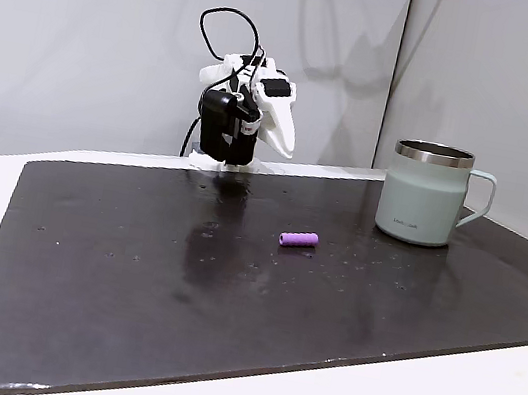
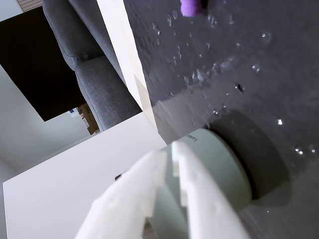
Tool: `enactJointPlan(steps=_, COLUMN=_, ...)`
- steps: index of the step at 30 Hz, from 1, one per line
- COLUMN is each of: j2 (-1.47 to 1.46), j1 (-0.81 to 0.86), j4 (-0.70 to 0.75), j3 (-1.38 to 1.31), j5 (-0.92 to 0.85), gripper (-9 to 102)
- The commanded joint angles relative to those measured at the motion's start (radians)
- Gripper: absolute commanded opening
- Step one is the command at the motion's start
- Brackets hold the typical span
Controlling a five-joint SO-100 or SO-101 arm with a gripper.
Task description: Grasp a pengrip and put it in the cup.
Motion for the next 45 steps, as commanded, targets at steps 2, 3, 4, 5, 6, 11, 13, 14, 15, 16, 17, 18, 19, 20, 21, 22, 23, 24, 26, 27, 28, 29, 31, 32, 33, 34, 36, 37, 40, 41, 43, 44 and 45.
enactJointPlan(steps=2, j2=0.014, j1=-0.031, j4=0.005, j3=0.041, j5=-0.026, gripper=0)
enactJointPlan(steps=3, j2=0.014, j1=-0.031, j4=0.005, j3=0.041, j5=-0.026, gripper=0)
enactJointPlan(steps=4, j2=0.014, j1=-0.031, j4=0.005, j3=0.041, j5=-0.026, gripper=0)
enactJointPlan(steps=5, j2=0.014, j1=-0.031, j4=0.005, j3=0.041, j5=-0.026, gripper=0)
enactJointPlan(steps=6, j2=0.014, j1=-0.031, j4=0.005, j3=0.041, j5=-0.026, gripper=0)
enactJointPlan(steps=11, j2=0.014, j1=-0.032, j4=0.003, j3=0.041, j5=-0.025, gripper=0)
enactJointPlan(steps=13, j2=0.014, j1=-0.031, j4=0.003, j3=0.031, j5=-0.023, gripper=0)
enactJointPlan(steps=14, j2=0.014, j1=-0.023, j4=0.005, j3=0.015, j5=-0.020, gripper=0)
enactJointPlan(steps=15, j2=0.014, j1=-0.017, j4=0.012, j3=-0.006, j5=-0.017, gripper=0)
enactJointPlan(steps=16, j2=0.014, j1=-0.014, j4=0.023, j3=-0.031, j5=-0.017, gripper=0)
enactJointPlan(steps=17, j2=0.014, j1=-0.014, j4=0.041, j3=-0.063, j5=-0.020, gripper=0)
enactJointPlan(steps=18, j2=0.012, j1=-0.018, j4=0.064, j3=-0.100, j5=-0.034, gripper=0)
enactJointPlan(steps=19, j2=-0.002, j1=-0.028, j4=0.083, j3=-0.140, j5=-0.043, gripper=0)
enactJointPlan(steps=20, j2=-0.035, j1=-0.035, j4=0.095, j3=-0.187, j5=-0.051, gripper=0)
enactJointPlan(steps=21, j2=-0.094, j1=-0.043, j4=0.112, j3=-0.245, j5=-0.057, gripper=0)
enactJointPlan(steps=22, j2=-0.167, j1=-0.043, j4=0.129, j3=-0.313, j5=-0.060, gripper=0)
enactJointPlan(steps=23, j2=-0.255, j1=-0.043, j4=0.141, j3=-0.387, j5=-0.060, gripper=0)
enactJointPlan(steps=24, j2=-0.344, j1=-0.041, j4=0.158, j3=-0.462, j5=-0.060, gripper=0)
enactJointPlan(steps=26, j2=-0.492, j1=-0.038, j4=0.186, j3=-0.601, j5=-0.058, gripper=0)
enactJointPlan(steps=27, j2=-0.551, j1=-0.040, j4=0.198, j3=-0.663, j5=-0.058, gripper=0)
enactJointPlan(steps=28, j2=-0.606, j1=-0.043, j4=0.218, j3=-0.724, j5=-0.074, gripper=0)
enactJointPlan(steps=29, j2=-0.661, j1=-0.046, j4=0.239, j3=-0.784, j5=-0.084, gripper=0)
enactJointPlan(steps=31, j2=-0.773, j1=-0.052, j4=0.299, j3=-0.905, j5=-0.083, gripper=4)
enactJointPlan(steps=32, j2=-0.830, j1=-0.057, j4=0.327, j3=-0.960, j5=-0.083, gripper=5)
enactJointPlan(steps=33, j2=-0.882, j1=-0.058, j4=0.350, j3=-1.011, j5=-0.081, gripper=7)
enactJointPlan(steps=34, j2=-0.931, j1=-0.060, j4=0.368, j3=-1.057, j5=-0.078, gripper=9)
enactJointPlan(steps=36, j2=-1.019, j1=-0.060, j4=0.397, j3=-1.135, j5=-0.061, gripper=12)
enactJointPlan(steps=37, j2=-1.062, j1=-0.060, j4=0.416, j3=-1.175, j5=-0.051, gripper=15)
enactJointPlan(steps=40, j2=-1.201, j1=-0.058, j4=0.489, j3=-1.316, j5=-0.017, gripper=21)
enactJointPlan(steps=41, j2=-1.246, j1=-0.054, j4=0.517, j3=-1.367, j5=-0.006, gripper=22)
enactJointPlan(steps=43, j2=-1.333, j1=-0.040, j4=0.574, j3=-1.466, j5=0.021, gripper=23)
enactJointPlan(steps=44, j2=-1.381, j1=-0.031, j4=0.607, j3=-1.519, j5=0.038, gripper=24)
enactJointPlan(steps=45, j2=-1.427, j1=-0.023, j4=0.638, j3=-1.569, j5=0.048, gripper=24)
